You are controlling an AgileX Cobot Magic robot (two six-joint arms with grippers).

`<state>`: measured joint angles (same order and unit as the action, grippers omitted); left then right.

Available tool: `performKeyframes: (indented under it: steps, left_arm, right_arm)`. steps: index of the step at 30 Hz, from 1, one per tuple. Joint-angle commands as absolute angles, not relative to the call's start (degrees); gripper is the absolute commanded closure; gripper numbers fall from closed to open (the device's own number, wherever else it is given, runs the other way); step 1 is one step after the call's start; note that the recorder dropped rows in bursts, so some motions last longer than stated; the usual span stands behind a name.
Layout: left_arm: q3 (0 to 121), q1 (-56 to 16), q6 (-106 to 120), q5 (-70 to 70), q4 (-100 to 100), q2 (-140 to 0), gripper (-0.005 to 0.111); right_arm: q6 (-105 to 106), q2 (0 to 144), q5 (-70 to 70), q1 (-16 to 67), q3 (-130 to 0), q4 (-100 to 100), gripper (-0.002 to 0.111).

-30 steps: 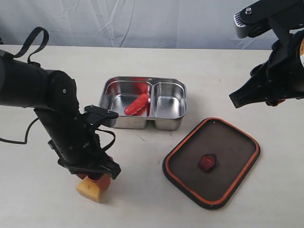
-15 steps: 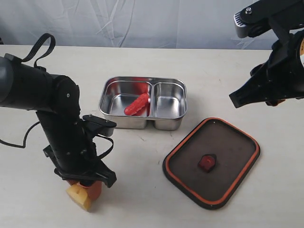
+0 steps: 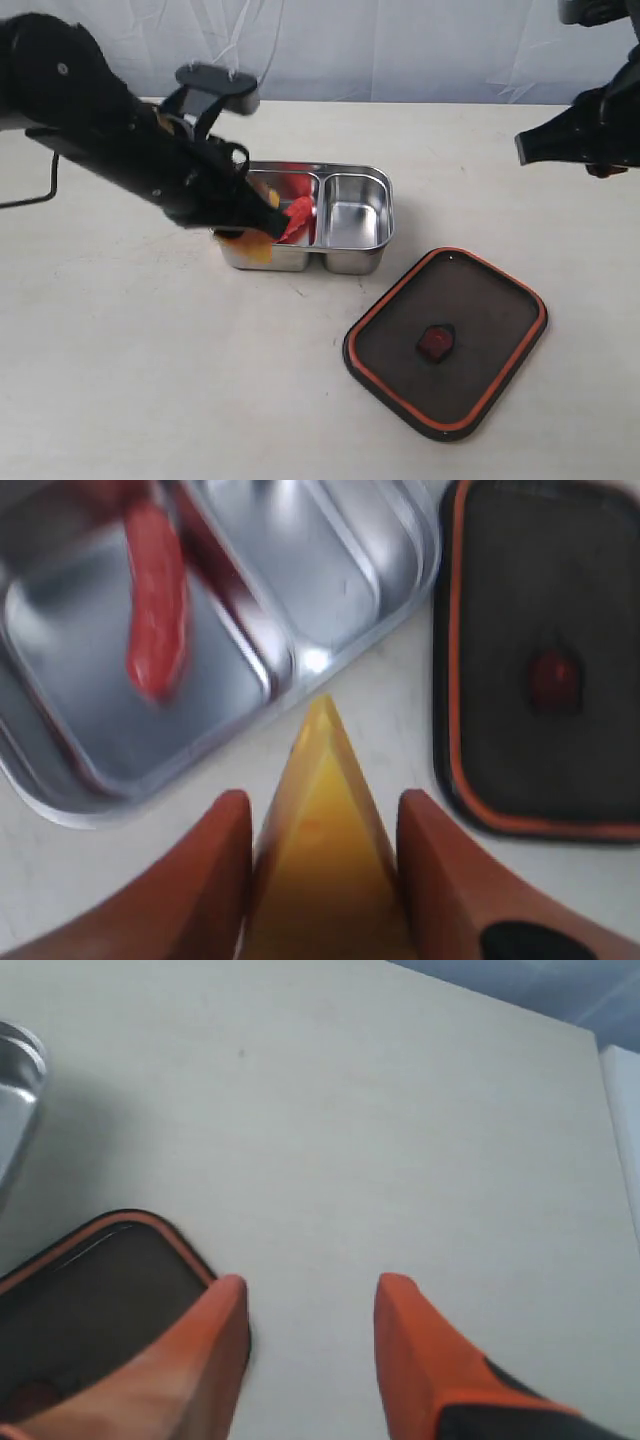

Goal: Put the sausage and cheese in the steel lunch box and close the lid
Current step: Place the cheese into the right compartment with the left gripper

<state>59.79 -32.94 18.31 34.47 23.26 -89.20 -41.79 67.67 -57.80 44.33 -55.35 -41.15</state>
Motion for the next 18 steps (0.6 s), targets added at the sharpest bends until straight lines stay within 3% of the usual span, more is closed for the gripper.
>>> performKeyframes:
  steps: [1,18]
  left_arm:
    - [66.28,-33.21,24.71,27.94,26.10,-91.68,0.107]
    - [82.34,-33.21,41.24,28.96,44.43,-112.84,0.107]
  right_arm:
    - [-45.05,66.41,-58.30,39.66,-53.33,-42.52,0.068]
    - [-45.05,63.63,-59.95,39.38,-53.35,-43.35,0.068]
